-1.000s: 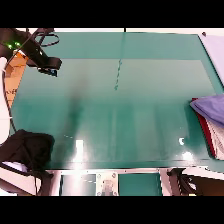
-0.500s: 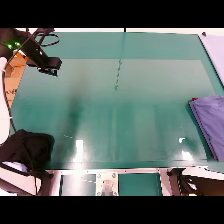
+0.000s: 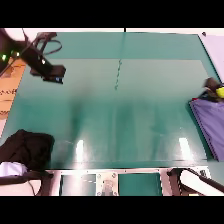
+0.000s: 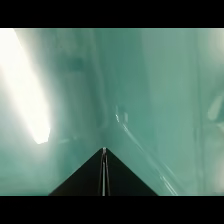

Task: Fold the shirts.

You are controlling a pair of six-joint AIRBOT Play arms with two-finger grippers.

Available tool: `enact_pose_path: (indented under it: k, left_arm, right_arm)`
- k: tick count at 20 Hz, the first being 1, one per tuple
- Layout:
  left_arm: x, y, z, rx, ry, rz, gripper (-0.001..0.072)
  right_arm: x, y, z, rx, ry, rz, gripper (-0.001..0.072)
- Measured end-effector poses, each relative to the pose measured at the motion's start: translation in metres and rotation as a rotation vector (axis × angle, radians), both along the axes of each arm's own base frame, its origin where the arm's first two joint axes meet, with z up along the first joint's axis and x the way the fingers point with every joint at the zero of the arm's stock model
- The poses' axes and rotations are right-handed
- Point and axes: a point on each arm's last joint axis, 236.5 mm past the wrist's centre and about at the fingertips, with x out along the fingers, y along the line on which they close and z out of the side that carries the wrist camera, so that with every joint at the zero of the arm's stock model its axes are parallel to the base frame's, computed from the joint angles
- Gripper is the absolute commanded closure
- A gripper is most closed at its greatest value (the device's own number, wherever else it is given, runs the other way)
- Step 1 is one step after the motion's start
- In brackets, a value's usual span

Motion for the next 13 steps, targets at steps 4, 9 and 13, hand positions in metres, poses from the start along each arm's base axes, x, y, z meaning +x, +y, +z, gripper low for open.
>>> enact_pose_path:
  k: [4,9,13]
  left_arm:
    - [-0.070,0.005,-0.034,0.000,0.073,0.009,0.0687]
    - [-0.108,0.012,-0.055,0.011,0.094,0.018,0.0686]
    - [-0.111,0.013,-0.060,0.012,0.083,0.023,0.0687]
  right_arm:
    - [-0.032,0.098,-0.043,0.003,-0.024,0.240,0.0694]
    - [-0.051,0.159,-0.061,0.024,-0.076,0.394,0.0694]
    - [-0.056,0.175,-0.064,0.037,-0.092,0.437,0.0694]
